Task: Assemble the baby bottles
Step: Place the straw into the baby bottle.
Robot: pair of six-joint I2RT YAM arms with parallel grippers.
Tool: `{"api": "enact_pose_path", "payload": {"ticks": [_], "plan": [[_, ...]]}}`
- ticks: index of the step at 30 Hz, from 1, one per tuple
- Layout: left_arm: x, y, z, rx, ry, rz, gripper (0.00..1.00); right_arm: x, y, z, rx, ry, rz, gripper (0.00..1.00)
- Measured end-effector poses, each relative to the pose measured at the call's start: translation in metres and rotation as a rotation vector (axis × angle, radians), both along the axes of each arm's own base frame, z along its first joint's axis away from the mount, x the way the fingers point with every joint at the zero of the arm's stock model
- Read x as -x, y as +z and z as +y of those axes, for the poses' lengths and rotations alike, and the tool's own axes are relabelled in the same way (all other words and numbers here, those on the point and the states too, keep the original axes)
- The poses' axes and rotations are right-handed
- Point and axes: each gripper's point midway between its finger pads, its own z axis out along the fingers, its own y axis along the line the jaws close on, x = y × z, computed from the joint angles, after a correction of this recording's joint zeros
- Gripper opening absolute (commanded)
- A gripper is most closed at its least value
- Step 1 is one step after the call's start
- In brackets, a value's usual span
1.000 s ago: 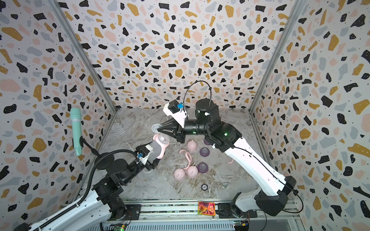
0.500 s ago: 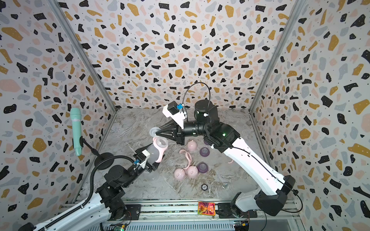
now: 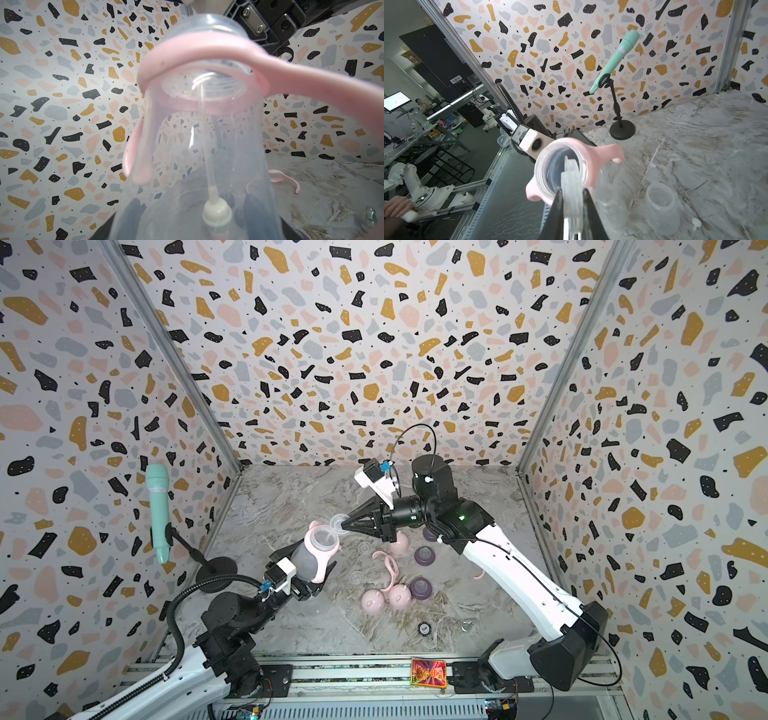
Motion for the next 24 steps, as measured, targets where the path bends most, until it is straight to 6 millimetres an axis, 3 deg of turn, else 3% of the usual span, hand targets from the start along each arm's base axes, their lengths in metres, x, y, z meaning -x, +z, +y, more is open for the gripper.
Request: {"api": "enact_pose_path", "payload": {"ticks": [9, 16, 22, 24], "plan": [[0.003, -0.005, -0.007, -0.024, -0.037, 0.000, 0.16, 0.022, -0.003, 0.001, 0.014, 0.096, 0.036, 0.09], [0.002, -0.009, -0.011, -0.043, -0.052, 0.007, 0.16, 0.017, -0.014, 0.011, 0.075, 0.085, 0.057, 0.14], [0.000, -0.014, -0.012, -0.052, -0.046, 0.020, 0.16, 0.009, -0.017, 0.022, 0.121, 0.057, 0.041, 0.38], [-0.003, -0.018, -0.010, -0.052, -0.028, 0.032, 0.16, 0.007, -0.019, 0.026, 0.137, 0.048, 0.033, 0.41]]}}
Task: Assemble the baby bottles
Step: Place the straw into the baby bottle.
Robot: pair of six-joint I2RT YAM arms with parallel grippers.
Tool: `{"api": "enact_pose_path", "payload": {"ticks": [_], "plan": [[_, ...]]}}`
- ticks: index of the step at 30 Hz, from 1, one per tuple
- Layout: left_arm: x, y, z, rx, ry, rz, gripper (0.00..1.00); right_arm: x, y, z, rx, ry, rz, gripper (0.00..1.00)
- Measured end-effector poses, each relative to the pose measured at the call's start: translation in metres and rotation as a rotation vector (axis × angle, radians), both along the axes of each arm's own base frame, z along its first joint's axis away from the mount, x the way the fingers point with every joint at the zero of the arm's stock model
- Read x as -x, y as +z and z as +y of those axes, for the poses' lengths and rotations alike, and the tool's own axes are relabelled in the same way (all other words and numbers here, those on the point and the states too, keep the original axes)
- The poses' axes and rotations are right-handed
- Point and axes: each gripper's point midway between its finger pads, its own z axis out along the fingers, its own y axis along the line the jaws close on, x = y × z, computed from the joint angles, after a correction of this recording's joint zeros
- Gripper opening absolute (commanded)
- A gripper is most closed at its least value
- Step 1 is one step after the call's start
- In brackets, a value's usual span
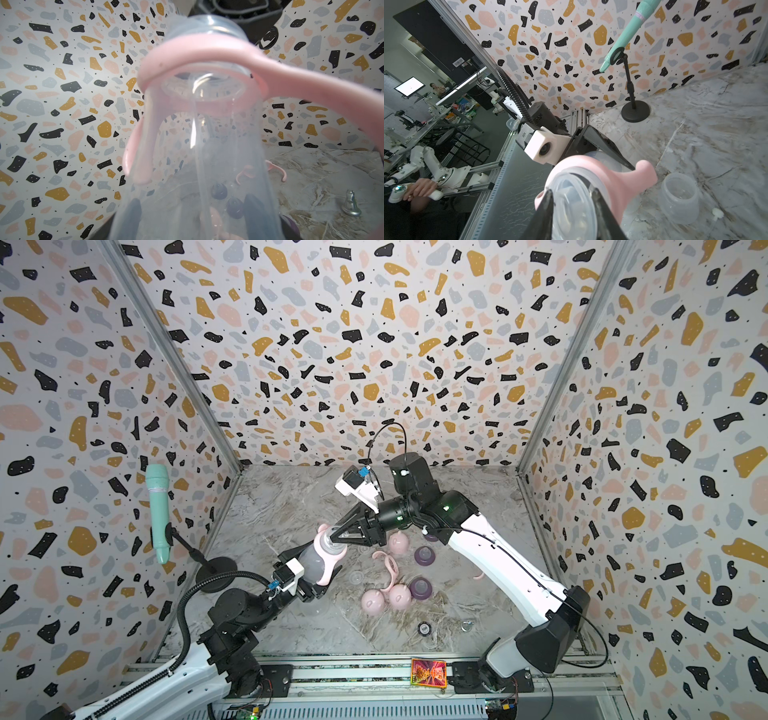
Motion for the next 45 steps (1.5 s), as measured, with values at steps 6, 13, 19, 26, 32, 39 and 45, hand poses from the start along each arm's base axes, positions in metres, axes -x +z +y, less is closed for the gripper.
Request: {"api": "enact_pose_path", "payload": {"ticks": [6, 13, 19, 26, 32, 39, 45], "plan": [[-0.003, -0.006, 0.002, -0.003, 0.020, 0.010, 0.15, -0.007, -0.002, 0.000, 0.038, -0.056, -0.021, 0.51], [0.003, -0.003, 0.001, 0.003, -0.005, -0.010, 0.15, -0.019, -0.003, -0.002, 0.057, -0.117, -0.043, 0.60], [0.003, -0.001, 0.001, 0.007, -0.007, -0.016, 0.15, -0.030, -0.003, -0.006, 0.060, -0.157, -0.042, 0.61], [0.003, -0.002, 0.001, 0.006, -0.006, -0.015, 0.15, -0.043, 0.004, -0.020, 0.060, -0.231, -0.062, 0.61], [0.003, -0.003, 0.001, -0.007, 0.001, -0.024, 0.14, -0.033, 0.018, -0.041, 0.051, -0.265, -0.107, 0.54], [0.002, -0.008, 0.000, -0.032, 0.005, -0.020, 0.14, -0.024, -0.013, -0.044, 0.124, -0.253, -0.056, 0.54], [0.001, -0.012, 0.000, -0.051, 0.007, -0.015, 0.14, -0.022, -0.033, -0.044, 0.171, -0.253, -0.024, 0.53]]}}
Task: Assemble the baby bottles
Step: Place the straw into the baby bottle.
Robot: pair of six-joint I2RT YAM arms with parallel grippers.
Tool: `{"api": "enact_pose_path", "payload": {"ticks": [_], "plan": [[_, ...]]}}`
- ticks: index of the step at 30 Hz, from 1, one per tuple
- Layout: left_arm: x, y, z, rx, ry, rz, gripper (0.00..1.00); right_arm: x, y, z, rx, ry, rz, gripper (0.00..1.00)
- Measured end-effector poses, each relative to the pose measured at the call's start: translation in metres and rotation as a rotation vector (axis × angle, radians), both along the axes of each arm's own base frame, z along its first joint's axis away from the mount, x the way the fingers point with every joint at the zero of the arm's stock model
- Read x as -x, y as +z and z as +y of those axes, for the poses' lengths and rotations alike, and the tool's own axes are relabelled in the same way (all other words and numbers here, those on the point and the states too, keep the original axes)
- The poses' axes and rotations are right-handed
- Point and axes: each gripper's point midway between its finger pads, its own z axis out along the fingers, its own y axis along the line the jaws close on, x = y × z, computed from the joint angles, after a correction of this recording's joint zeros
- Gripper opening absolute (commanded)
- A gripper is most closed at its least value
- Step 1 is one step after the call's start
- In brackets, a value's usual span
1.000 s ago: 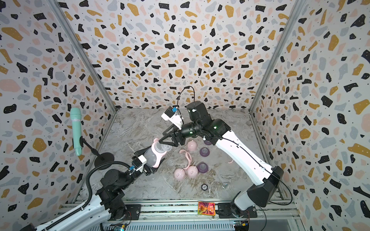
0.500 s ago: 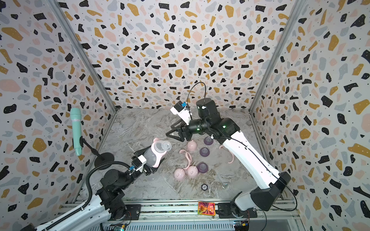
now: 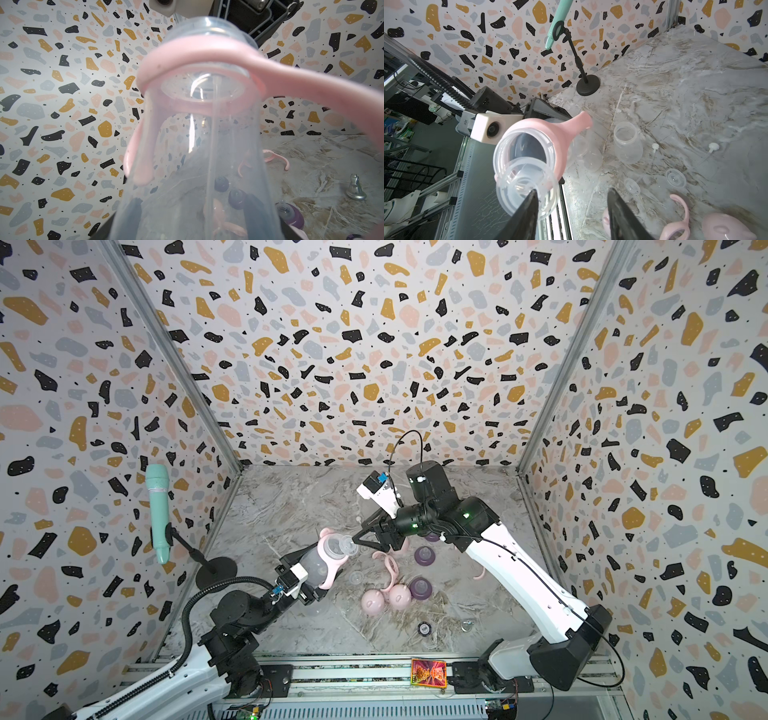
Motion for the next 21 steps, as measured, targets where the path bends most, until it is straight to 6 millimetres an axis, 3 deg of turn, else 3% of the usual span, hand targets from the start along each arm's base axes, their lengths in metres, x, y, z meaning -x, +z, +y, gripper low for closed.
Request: {"api": "enact_pose_path", "payload": {"ticks": [6, 15, 21], "plan": [[-0.001, -0.004, -0.001, -0.014, 0.000, 0.010, 0.14, 0.003, -0.002, 0.002, 0.003, 0.007, 0.004, 0.45], [-0.002, -0.013, -0.002, -0.046, 0.003, 0.031, 0.14, 0.024, -0.004, 0.015, 0.006, 0.085, -0.002, 0.35], [-0.003, -0.020, -0.002, -0.073, 0.007, 0.049, 0.14, 0.024, -0.008, 0.018, 0.014, 0.091, -0.003, 0.30]]}}
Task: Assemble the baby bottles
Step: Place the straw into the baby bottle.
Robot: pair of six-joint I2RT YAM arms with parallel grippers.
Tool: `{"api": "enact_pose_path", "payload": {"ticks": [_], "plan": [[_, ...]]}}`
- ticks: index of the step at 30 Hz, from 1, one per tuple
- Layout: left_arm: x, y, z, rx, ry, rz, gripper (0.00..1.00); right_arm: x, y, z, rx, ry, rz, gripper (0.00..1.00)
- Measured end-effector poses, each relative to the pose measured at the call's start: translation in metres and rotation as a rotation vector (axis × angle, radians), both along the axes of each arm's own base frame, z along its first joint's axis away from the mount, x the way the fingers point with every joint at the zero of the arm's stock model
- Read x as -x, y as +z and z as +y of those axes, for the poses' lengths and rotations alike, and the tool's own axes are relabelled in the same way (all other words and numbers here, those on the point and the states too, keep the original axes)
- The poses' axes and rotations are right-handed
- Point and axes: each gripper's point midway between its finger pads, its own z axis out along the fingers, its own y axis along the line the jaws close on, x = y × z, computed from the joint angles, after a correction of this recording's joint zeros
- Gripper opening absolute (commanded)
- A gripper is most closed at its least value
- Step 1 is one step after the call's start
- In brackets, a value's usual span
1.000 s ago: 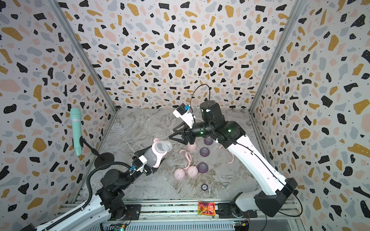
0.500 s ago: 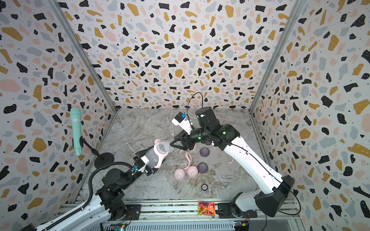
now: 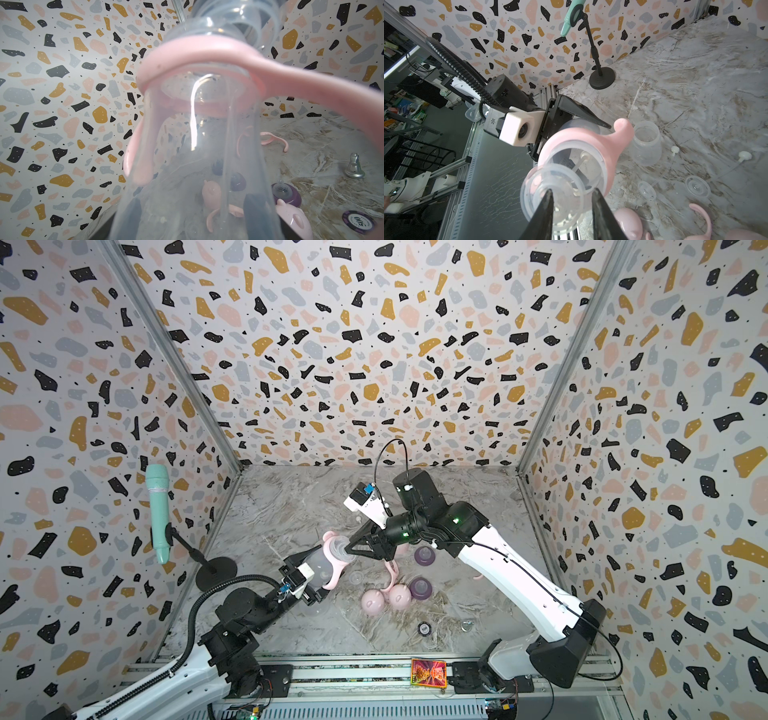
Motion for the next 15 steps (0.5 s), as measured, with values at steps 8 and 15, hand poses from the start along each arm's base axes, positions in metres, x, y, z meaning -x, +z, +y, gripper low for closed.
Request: {"api": "enact_pose_path", "payload": {"ticks": [8, 15], "plan": [[0.000, -0.006, -0.001, -0.020, -0.004, 0.014, 0.14, -0.011, -0.003, 0.006, 0.012, -0.035, -0.031, 0.29], [0.001, -0.005, 0.002, -0.019, 0.002, 0.016, 0.14, -0.017, -0.007, 0.008, 0.029, -0.060, -0.046, 0.29]]}}
